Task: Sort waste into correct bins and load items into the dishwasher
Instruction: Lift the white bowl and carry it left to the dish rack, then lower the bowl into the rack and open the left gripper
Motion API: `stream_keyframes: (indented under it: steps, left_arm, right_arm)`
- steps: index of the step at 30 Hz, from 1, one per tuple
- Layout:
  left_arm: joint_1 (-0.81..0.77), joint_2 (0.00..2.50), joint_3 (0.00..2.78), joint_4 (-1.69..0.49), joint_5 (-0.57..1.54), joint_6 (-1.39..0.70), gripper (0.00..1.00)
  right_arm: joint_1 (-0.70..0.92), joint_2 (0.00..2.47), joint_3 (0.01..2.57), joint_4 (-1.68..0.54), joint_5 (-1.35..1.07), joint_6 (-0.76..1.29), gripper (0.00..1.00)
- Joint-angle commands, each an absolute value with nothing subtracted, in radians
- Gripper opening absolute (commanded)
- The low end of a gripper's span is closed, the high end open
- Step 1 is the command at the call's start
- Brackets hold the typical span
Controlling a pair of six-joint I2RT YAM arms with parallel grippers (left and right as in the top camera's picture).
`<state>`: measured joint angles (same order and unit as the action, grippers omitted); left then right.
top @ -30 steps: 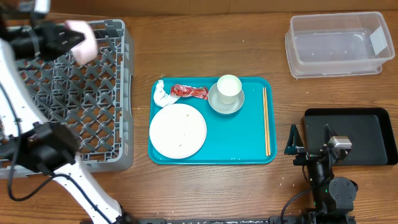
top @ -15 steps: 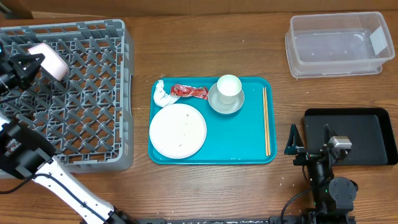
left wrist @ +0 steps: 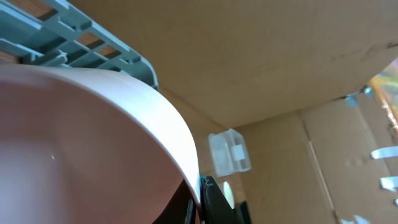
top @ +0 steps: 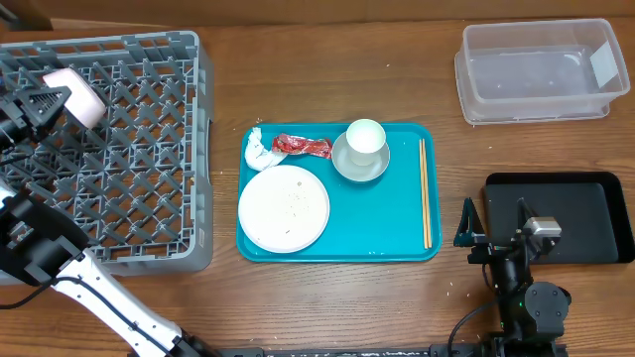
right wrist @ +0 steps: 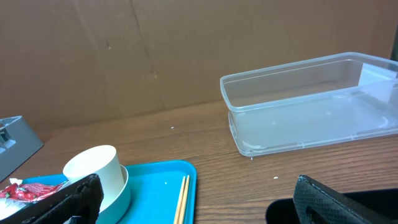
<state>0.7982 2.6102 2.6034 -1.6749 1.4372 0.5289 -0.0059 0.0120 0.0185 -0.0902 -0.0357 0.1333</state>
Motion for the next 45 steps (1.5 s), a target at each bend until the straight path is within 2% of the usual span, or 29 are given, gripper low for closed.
stream_keyframes:
  steps: [1, 8, 14, 18, 19, 20, 27, 32, 34, 35, 36, 37, 45]
  left_arm:
    - [0.79, 2.629, 2.584, -1.671, 1.411, 0.593, 0.07]
    - [0.777, 2.629, 2.481, -1.647, 1.406, 0.625, 0.08]
    - [0.8, 2.629, 2.429, -1.615, 1.393, 0.619, 0.15]
    - [0.841, 2.629, 2.449, -1.614, 1.333, 0.526, 0.24]
    - [0.854, 2.629, 2.46, -1.615, 1.315, 0.504, 0.33]
    - [0.866, 2.629, 2.472, -1.615, 1.295, 0.481, 0.35]
    - [0.953, 2.616, 2.635, -1.623, 0.989, 0.238, 0.45]
    - [0.998, 2.558, 2.798, -1.627, 0.867, 0.063, 0.51]
    - [1.0, 2.533, 2.85, -1.626, 0.827, -0.011, 0.47]
    - [1.0, 2.521, 2.865, -1.626, 0.816, -0.037, 0.41]
    - [0.994, 2.507, 2.883, -1.626, 0.807, -0.054, 0.2]
    - [0.986, 2.496, 2.895, -1.626, 0.8, -0.052, 0.04]
    - [0.799, 2.492, 2.897, -1.69, 0.451, -0.036, 0.04]
  right_arm:
    - [-0.007, 0.003, 0.008, -0.084, -0.024, 0.13, 1.0]
    - [-0.007, 0.003, 0.008, -0.084, -0.024, 0.13, 1.0]
    - [-0.007, 0.003, 0.008, -0.084, -0.024, 0.13, 1.0]
    - [-0.007, 0.003, 0.008, -0.084, -0.023, 0.13, 1.0]
    - [-0.007, 0.003, 0.008, -0.084, -0.024, 0.13, 1.0]
    - [-0.007, 0.003, 0.008, -0.084, -0.024, 0.13, 1.0]
    - [-0.007, 0.003, 0.008, -0.084, -0.023, 0.13, 1.0]
    - [-0.007, 0.003, 0.008, -0.084, -0.024, 0.13, 0.99]
    - [-0.007, 0.003, 0.008, -0.084, -0.023, 0.13, 1.0]
    - [-0.007, 0.003, 0.008, -0.084, -0.023, 0.13, 1.0]
    - [-0.007, 0.003, 0.008, -0.084, -0.024, 0.13, 1.0]
    - [-0.007, 0.003, 0.008, -0.084, -0.024, 0.13, 1.0]
    - [-0.007, 0.003, 0.008, -0.084, -0.024, 0.13, 1.0]
